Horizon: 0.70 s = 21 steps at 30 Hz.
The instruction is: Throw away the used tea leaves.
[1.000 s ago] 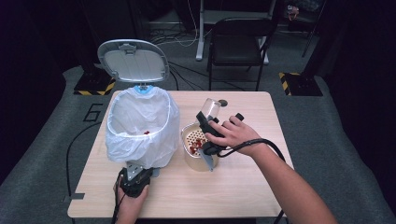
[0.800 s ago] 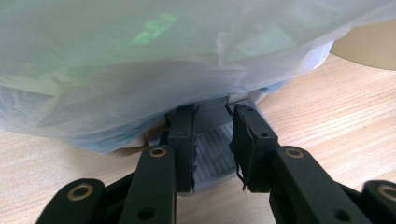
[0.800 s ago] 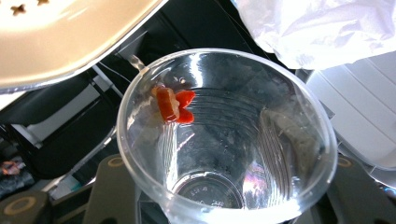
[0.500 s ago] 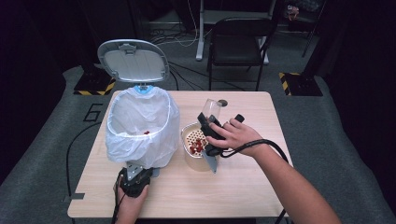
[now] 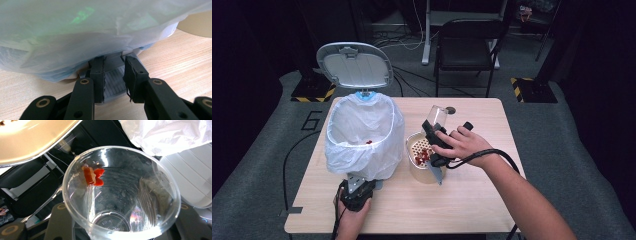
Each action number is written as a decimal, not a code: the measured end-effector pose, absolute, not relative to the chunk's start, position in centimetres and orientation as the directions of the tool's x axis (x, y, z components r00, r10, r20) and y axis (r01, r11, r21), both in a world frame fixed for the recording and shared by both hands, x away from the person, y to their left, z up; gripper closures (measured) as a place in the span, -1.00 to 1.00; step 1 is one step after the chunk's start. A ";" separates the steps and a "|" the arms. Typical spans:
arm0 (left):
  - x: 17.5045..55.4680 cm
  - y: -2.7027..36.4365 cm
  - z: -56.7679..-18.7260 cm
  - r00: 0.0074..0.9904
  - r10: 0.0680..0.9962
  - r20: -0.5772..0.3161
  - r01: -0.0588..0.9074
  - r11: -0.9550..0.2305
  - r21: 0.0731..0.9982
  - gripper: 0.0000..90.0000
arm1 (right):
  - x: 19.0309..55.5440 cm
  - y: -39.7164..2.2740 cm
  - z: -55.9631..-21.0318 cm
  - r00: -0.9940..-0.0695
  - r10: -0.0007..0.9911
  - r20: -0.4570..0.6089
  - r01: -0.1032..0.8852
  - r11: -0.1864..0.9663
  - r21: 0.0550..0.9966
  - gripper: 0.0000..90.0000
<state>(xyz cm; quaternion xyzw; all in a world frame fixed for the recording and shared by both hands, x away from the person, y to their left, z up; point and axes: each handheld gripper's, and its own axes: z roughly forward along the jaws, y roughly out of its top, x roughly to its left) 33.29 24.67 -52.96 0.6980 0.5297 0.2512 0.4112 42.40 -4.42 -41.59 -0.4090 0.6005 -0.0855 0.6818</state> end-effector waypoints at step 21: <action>33.3 24.7 -53.0 0.312 0.946 -0.086 0.533 -0.100 0.840 0.55 | 41.9 -3.8 -40.2 0.144 -0.554 -0.820 -0.431 0.711 -0.556 0.00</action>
